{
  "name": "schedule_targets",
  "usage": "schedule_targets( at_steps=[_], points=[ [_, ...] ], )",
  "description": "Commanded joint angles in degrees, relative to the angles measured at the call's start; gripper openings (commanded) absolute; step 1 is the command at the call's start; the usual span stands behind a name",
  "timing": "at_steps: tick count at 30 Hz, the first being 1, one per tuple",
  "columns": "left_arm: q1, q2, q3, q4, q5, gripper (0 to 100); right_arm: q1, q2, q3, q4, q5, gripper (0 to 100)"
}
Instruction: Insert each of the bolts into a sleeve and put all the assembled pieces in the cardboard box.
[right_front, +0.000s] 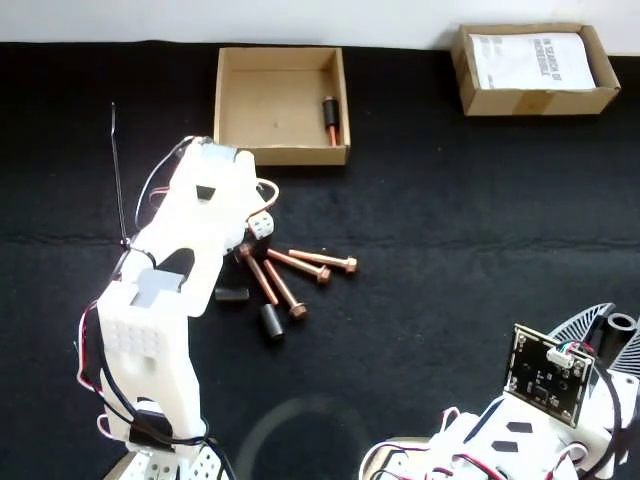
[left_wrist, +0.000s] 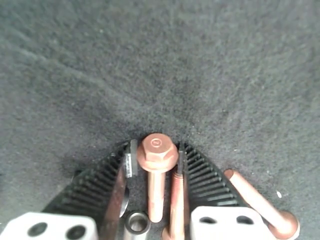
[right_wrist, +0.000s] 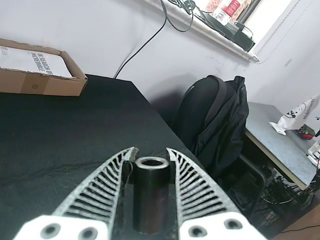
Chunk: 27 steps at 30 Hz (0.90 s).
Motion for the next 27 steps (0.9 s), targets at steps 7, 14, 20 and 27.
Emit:
schedule_targets(
  at_steps=[7, 14, 20, 27],
  points=[
    [5.05, 0.66, -6.20, -0.44, -0.18, 15, 0.31, -0.22, 1.80, -1.19, 0.70, 0.8],
    [5.85, 0.22, -15.34, 3.69, -0.18, 15, 0.31, -0.22, 1.98, -1.19, 1.32, 0.8],
    [5.76, 0.66, -22.46, 18.29, -0.18, 15, 0.31, -0.22, 2.07, -1.19, 2.20, 0.8],
    [5.49, 0.75, -19.12, 20.48, -5.10, 15, 0.04, -0.22, 2.15, -1.27, 2.02, 0.8]
  ],
)
